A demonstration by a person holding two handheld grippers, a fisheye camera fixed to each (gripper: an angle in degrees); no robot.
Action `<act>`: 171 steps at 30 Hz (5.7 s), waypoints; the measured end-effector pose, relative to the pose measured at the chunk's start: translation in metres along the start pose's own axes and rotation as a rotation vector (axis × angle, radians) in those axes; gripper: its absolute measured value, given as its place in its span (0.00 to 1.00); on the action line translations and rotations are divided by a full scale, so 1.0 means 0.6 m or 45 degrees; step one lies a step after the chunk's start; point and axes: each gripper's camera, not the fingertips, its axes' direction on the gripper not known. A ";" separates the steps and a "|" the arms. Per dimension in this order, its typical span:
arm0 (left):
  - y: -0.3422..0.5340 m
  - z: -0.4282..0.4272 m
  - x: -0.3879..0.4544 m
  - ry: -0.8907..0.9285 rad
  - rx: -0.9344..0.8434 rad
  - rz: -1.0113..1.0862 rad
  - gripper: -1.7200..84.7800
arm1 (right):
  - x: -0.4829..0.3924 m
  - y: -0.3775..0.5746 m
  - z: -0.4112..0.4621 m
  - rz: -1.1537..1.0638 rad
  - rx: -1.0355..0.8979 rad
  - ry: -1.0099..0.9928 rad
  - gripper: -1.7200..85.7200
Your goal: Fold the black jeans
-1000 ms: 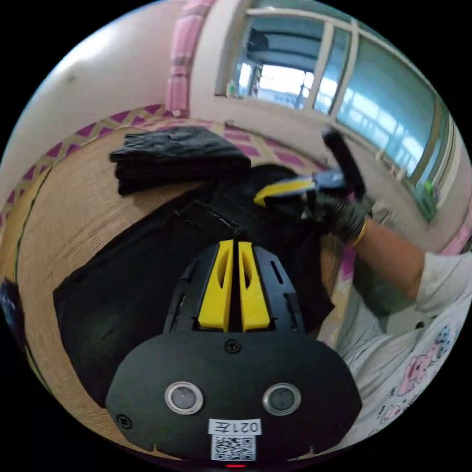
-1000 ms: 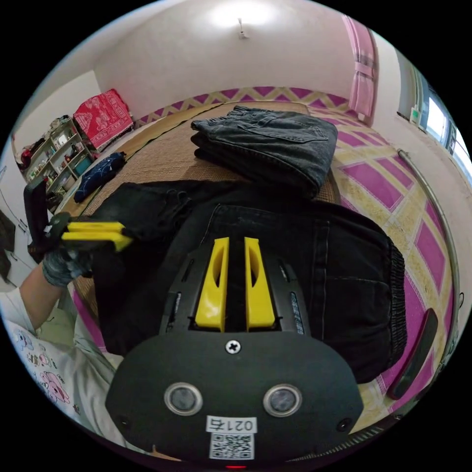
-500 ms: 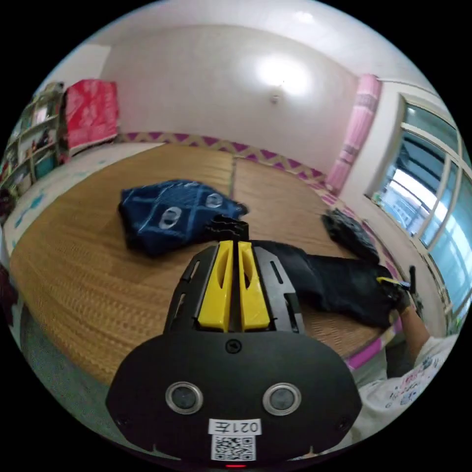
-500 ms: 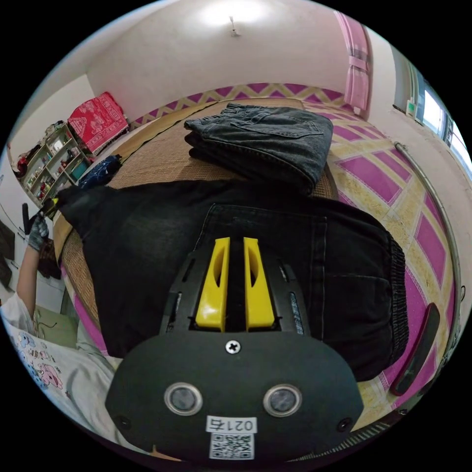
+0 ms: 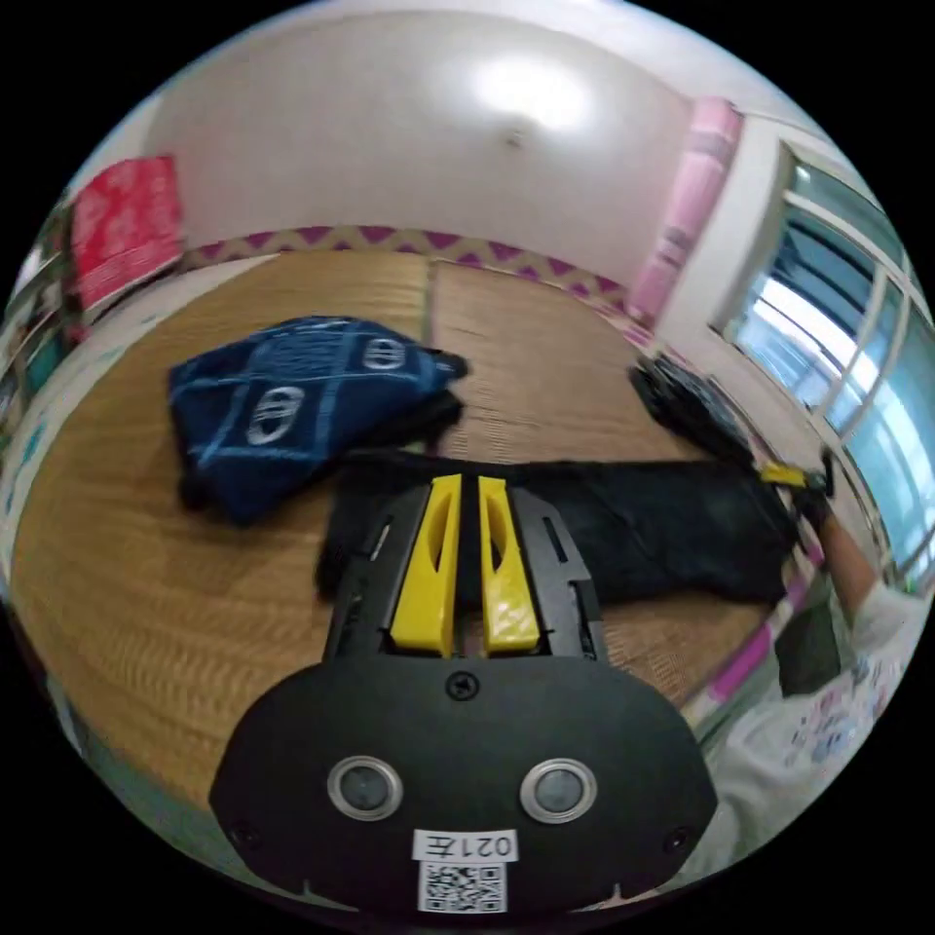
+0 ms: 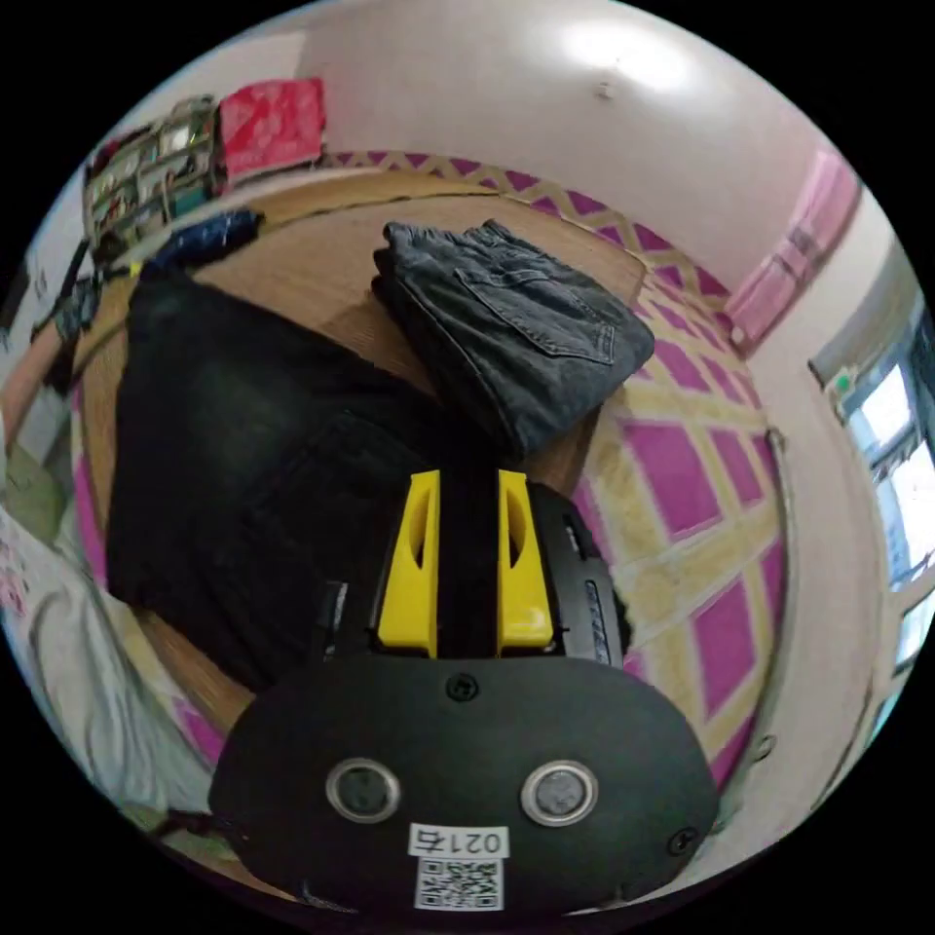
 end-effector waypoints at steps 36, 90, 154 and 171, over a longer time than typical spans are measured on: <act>0.111 -0.191 0.100 0.119 0.114 0.604 0.02 | -0.058 0.273 -0.395 -0.323 0.357 -0.290 0.01; 0.444 -0.452 0.033 0.412 -0.183 0.387 0.01 | -0.079 0.485 -0.308 -0.122 -0.116 -0.706 0.01; 0.650 -0.828 -0.368 0.214 0.321 -0.719 0.07 | 0.002 1.002 -0.453 1.452 0.708 -0.543 0.03; 0.681 -0.776 -0.292 0.415 0.358 -0.937 0.11 | 0.012 1.008 -0.366 1.665 0.765 -0.839 0.12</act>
